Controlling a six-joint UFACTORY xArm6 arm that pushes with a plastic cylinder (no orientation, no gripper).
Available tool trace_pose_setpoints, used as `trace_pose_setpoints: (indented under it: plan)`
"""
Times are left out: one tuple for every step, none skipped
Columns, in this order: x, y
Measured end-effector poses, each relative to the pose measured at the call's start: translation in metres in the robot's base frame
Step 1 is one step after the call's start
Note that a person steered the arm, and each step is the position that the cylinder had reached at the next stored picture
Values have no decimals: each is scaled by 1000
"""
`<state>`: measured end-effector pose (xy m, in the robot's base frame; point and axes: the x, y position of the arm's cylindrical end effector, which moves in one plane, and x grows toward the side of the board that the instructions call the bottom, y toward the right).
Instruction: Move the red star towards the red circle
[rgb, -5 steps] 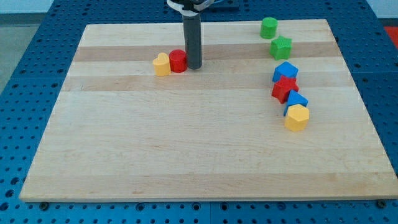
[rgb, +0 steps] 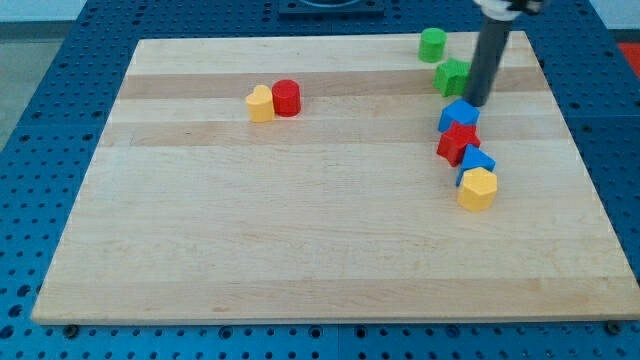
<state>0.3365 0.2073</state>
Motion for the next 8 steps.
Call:
trace_pose_setpoints:
  plan:
    - [24, 44]
    - [66, 59]
    - [84, 41]
    - [86, -3]
    - [86, -37]
    - [86, -73]
    - [84, -107]
    - [84, -145]
